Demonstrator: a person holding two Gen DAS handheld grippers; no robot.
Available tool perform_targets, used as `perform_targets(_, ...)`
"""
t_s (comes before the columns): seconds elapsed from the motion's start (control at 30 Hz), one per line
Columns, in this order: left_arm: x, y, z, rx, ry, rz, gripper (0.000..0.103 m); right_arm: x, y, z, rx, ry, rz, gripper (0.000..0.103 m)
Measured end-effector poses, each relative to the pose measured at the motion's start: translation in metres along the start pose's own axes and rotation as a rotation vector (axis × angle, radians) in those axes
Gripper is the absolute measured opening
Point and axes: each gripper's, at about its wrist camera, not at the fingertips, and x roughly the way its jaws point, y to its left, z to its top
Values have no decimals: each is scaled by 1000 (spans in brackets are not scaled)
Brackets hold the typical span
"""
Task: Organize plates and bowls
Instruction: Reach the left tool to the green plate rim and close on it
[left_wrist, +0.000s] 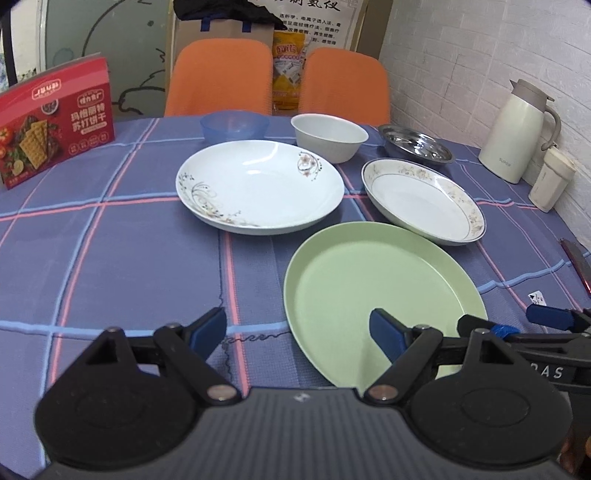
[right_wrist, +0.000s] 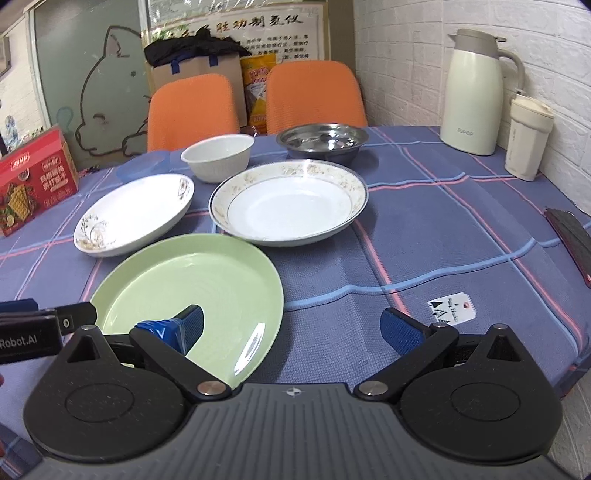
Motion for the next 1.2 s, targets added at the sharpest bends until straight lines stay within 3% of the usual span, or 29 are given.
perform_targets(0.4,41,-12,11,62,76,-20,81,36,8,0,-63,108,71,90)
perform_targets(0.53,48,-11,8,77,81,-15,80,38,9,-1,-90,94,75,91)
perform_targets(0.7,50,-14,7,113,71,-5,80,33,1,-16,-131,-18,120,91)
perform_targets(1.0,51,-16,8,122,76,-7,80,40,13,-2,-172,35,157,88)
perform_targets(1.07,51,-17,7,122,65,-15,74,41,15,0,-187,47,159,87)
perform_targets(1.13,47,-19,5,123,40,-41,51,42,17,1,-208,47,169,85)
perform_targets(1.2,48,-20,5,108,24,-14,51,44,17,1,-198,51,196,85)
